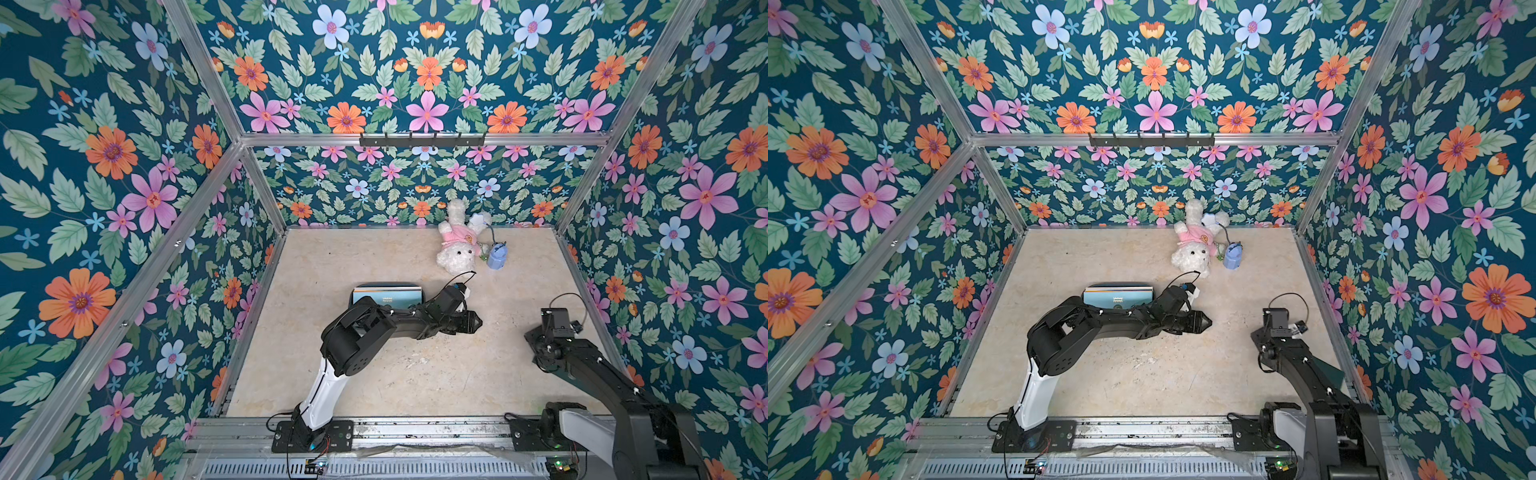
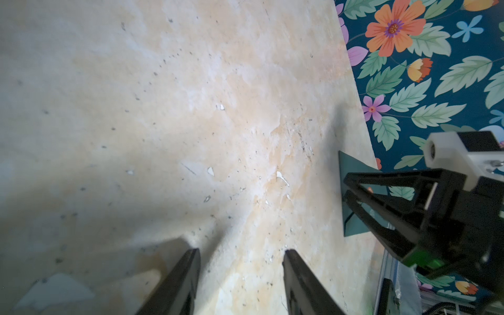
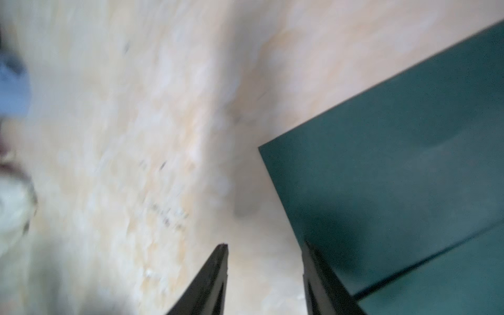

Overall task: Put the sealed envelopes into the storage box
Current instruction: Move the envelope to the center of the board.

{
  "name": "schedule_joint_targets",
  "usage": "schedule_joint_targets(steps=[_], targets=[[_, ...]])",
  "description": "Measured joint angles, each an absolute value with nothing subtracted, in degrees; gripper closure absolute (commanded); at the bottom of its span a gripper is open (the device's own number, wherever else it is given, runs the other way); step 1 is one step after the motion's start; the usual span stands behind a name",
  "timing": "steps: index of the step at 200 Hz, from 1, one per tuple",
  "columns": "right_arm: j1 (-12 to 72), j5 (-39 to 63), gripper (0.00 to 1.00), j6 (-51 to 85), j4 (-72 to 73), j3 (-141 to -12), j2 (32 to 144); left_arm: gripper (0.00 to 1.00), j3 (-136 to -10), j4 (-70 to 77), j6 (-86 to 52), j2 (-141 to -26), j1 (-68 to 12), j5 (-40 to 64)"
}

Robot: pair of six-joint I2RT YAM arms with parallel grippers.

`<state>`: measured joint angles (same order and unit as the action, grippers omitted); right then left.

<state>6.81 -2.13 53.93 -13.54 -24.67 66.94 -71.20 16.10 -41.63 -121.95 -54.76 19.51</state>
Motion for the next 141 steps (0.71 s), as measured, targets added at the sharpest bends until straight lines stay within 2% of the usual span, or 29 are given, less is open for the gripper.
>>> schedule_joint_targets(steps=[32, 60, 77, 141], targets=[[21.91, 5.82, 0.53, 52.62, -12.93, -33.71, 76.16, 0.44, -70.91, 15.51, -41.65, -121.45, -54.76, 18.87], [23.05, 4.51, 0.52, 49.78, -15.68, -38.96, 75.18, 0.44, -70.96, 14.76, -41.80, -121.21, -54.70, 18.11], [19.35, 3.68, 0.49, 47.48, -16.14, -38.72, 72.12, 0.44, -70.96, 14.66, -41.82, -121.14, -54.76, 17.76], [-6.31, 0.36, 0.45, 37.69, -18.63, -32.01, 66.57, 0.42, -70.26, 15.09, -42.94, -120.66, -55.27, 19.64]])
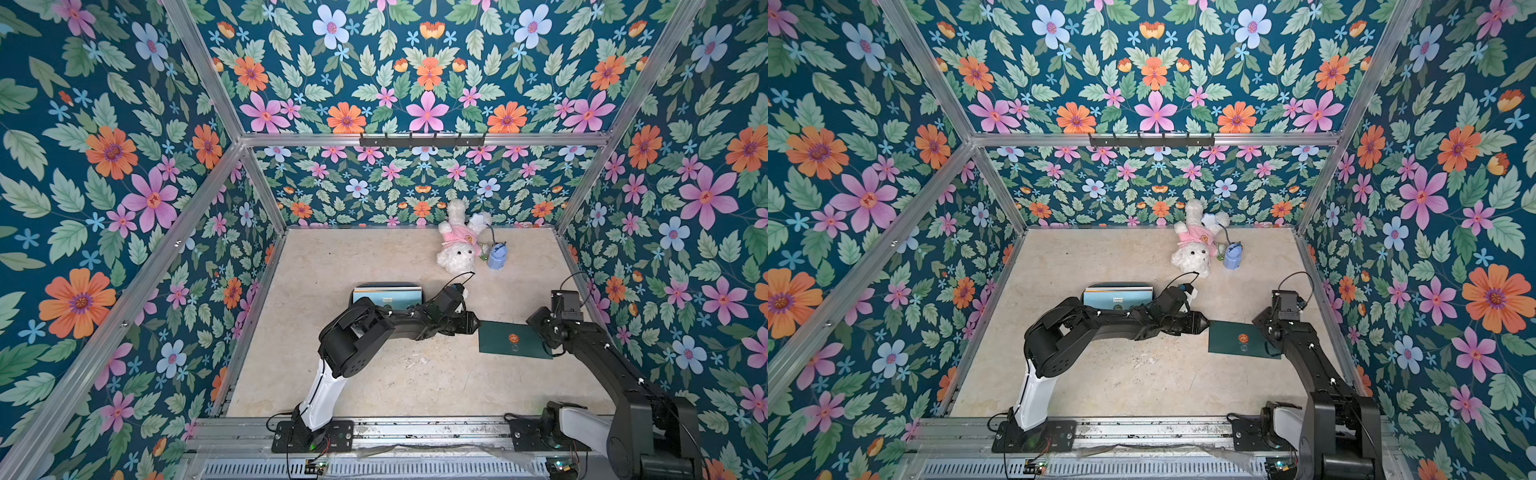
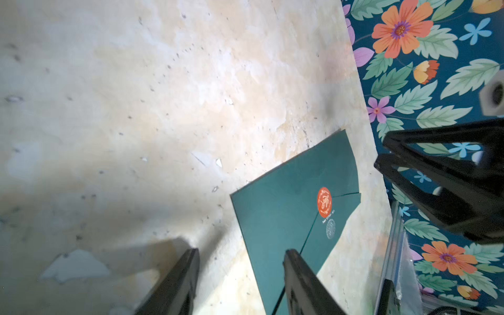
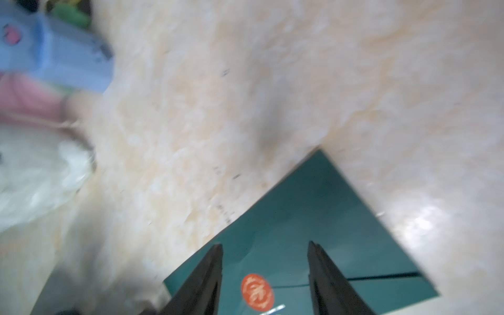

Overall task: Put the sealed envelopes into the storage box
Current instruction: Move the envelope to the center of the board.

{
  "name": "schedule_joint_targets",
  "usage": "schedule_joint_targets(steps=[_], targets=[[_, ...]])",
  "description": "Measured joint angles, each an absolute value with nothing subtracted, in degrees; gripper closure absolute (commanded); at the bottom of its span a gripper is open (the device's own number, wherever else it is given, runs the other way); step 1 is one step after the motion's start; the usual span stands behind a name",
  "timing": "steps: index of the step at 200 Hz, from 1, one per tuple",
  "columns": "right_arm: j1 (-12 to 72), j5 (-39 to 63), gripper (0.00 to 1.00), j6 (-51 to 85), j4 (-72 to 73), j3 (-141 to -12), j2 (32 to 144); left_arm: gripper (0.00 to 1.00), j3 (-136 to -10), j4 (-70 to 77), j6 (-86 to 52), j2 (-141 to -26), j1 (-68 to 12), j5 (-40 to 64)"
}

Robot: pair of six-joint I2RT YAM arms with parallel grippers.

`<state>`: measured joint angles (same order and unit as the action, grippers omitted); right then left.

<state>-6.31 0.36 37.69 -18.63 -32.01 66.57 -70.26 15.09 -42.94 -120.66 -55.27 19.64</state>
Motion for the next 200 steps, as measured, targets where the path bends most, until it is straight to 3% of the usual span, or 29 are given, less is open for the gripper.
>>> schedule_joint_targets(steps=[49, 95, 123, 166, 200], targets=[[-9.37, 6.02, 0.49, 36.21, -17.04, -28.82, 70.65, 0.42, -70.76, 14.26, -43.13, -120.88, -55.64, 20.36], [-0.71, 13.72, 0.49, 39.18, -11.29, -26.92, 70.32, 0.40, -71.20, 12.99, -43.11, -120.66, -55.37, 19.40], [0.36, 17.93, 0.47, 39.75, -12.23, -27.22, 67.92, 0.39, -71.00, 8.95, -43.09, -118.96, -53.65, 16.51], [-0.64, 11.31, 0.45, 34.89, -15.07, -30.20, 64.29, 0.39, -72.07, 1.89, -41.82, -117.27, -52.21, 9.89], [-3.88, 0.93, 0.44, 34.85, -17.34, -32.18, 68.20, 0.39, -71.94, 1.48, -41.69, -117.03, -53.30, 10.26]])
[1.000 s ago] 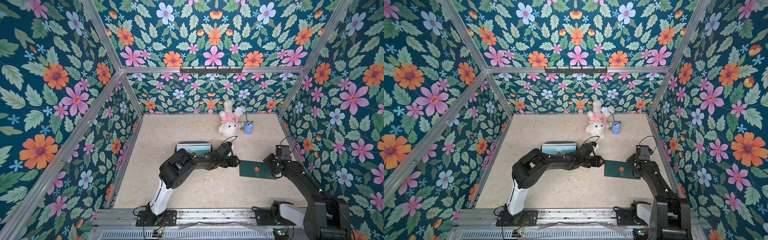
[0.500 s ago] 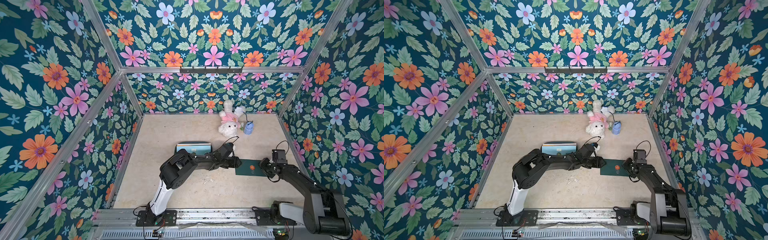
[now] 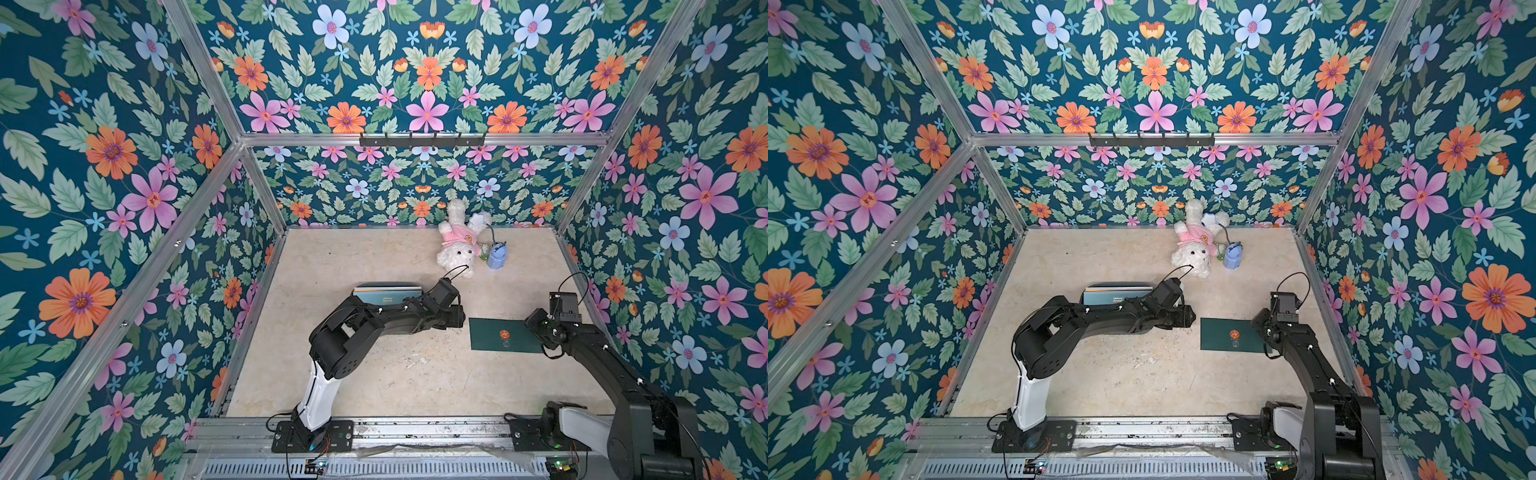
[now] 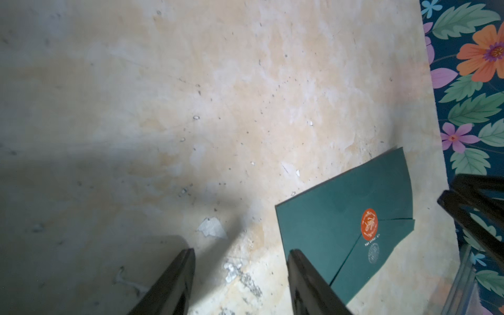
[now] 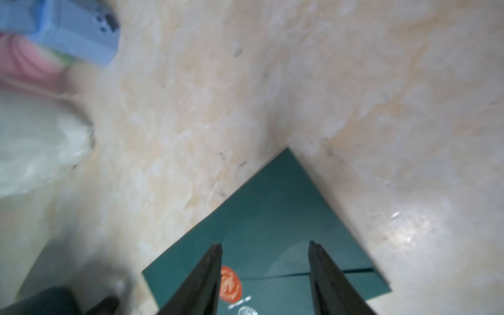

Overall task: Put the sealed envelopes into the storage box
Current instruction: Move the envelope to the center of the board, then pick up the envelope from the center of the board.

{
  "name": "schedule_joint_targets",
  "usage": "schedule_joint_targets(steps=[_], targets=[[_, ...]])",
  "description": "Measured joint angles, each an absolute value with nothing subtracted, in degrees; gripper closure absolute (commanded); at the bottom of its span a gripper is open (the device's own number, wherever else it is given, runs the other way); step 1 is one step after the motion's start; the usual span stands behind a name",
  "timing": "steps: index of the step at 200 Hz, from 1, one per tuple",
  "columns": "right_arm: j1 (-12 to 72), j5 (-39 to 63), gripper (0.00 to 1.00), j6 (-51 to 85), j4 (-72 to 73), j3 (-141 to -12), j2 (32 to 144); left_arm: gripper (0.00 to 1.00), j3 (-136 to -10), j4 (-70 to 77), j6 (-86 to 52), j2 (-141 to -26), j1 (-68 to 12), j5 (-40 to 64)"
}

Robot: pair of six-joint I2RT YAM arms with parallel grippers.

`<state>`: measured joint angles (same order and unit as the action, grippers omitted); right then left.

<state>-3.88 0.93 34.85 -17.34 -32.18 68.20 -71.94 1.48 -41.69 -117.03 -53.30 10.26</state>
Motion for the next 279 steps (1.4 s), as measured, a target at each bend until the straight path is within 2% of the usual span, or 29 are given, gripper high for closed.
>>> schedule_joint_targets(steps=[25, 79, 131, 194, 211, 239, 279], targets=[[-7.94, -2.31, 0.44, 34.83, -17.82, -32.21, 73.25, 0.36, -72.27, 1.52, -41.87, -117.38, -53.67, 10.79], [-7.03, -0.19, 0.45, 33.19, -13.89, -31.70, 76.23, 0.36, -72.34, 2.46, -41.89, -117.84, -53.52, 11.62], [1.98, 8.56, 0.46, 35.90, -16.67, -29.41, 70.85, 0.35, -68.71, 3.46, -41.89, -115.48, -50.50, 13.39], [2.85, 17.91, 0.47, 34.89, -16.29, -27.03, 66.15, 0.36, -65.30, 3.27, -41.82, -113.14, -47.18, 13.41], [2.85, 16.80, 0.47, 34.81, -16.62, -26.89, 65.30, 0.37, -65.30, 3.25, -41.69, -113.03, -47.09, 12.97], [2.83, 9.21, 0.47, 34.87, -16.49, -26.37, 63.42, 0.37, -65.23, 3.29, -41.65, -113.03, -47.44, 12.78], [2.83, 5.56, 0.47, 34.87, -16.45, -26.57, 67.22, 0.38, -66.61, 4.23, -41.67, -114.61, -49.12, 12.01]])
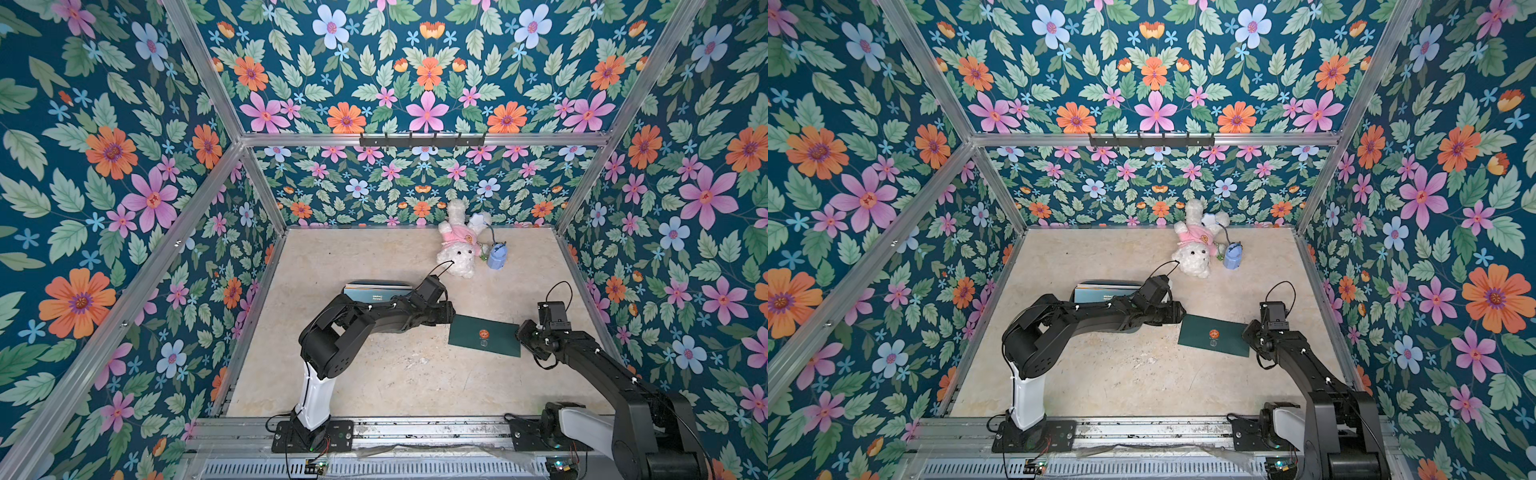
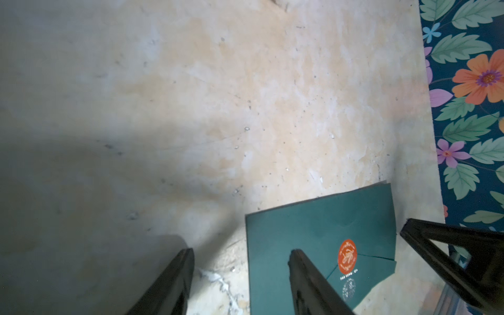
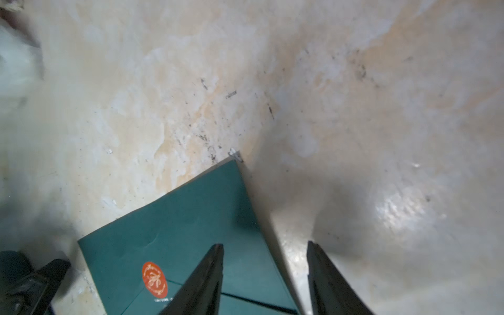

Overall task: Put the sealed envelopes into the storage box
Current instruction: Pick up the envelope from the center of the board.

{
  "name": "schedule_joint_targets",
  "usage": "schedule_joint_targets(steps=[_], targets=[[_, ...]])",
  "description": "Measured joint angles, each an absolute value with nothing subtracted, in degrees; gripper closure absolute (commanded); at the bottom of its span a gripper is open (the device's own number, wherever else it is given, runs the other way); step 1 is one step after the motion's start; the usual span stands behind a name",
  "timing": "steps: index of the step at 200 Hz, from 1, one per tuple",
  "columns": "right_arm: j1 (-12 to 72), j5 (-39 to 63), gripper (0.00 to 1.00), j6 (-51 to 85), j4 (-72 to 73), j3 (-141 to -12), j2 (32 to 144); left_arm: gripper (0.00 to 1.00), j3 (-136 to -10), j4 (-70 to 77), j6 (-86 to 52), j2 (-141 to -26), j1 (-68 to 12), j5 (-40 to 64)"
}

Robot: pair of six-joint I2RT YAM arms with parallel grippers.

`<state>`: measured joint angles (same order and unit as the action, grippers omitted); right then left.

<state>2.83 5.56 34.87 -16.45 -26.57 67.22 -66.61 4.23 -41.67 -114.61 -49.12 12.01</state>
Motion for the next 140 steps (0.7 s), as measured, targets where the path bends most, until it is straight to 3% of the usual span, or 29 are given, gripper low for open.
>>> schedule_joint_targets(steps=[65, 140], targets=[[2.83, 12.21, 0.47, 33.98, -9.30, -25.52, 69.76, 0.38, -66.08, 8.58, -41.93, -116.14, -49.54, 14.68], [2.74, 18.35, 0.47, 34.41, -11.44, -25.21, 65.17, 0.38, -65.67, 9.91, -42.09, -116.07, -49.54, 15.22]])
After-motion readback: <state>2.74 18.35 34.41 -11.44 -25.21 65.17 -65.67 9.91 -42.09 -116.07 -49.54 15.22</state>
